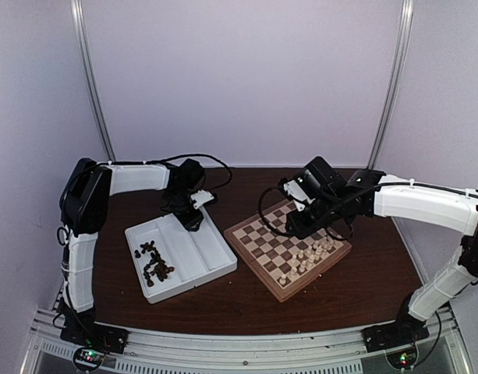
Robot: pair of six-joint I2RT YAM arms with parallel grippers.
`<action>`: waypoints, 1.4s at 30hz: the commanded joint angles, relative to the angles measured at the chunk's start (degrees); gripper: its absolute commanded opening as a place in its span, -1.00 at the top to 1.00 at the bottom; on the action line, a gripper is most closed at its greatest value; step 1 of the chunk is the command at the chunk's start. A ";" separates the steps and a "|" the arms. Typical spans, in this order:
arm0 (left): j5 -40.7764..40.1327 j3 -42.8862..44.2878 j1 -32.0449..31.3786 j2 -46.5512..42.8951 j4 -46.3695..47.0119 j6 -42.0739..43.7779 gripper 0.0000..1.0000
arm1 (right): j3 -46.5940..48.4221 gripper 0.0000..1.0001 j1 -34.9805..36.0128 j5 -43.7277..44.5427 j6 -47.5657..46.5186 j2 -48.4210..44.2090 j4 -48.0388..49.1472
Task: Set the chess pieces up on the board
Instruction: Pick up the chess piece from the storage box.
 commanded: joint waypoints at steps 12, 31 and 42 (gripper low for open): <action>4.29 3.20 0.42 2.91 -1.91 2.27 0.32 | -0.17 0.38 -0.41 -0.18 0.53 -1.49 0.03; 5.69 1.11 0.33 2.69 -6.07 -0.86 0.53 | 0.45 0.39 -0.50 -0.19 0.86 -0.92 -0.33; 5.78 0.42 -0.37 1.76 -6.49 -3.03 0.65 | -0.08 0.39 -0.56 -0.05 1.32 -1.45 -0.40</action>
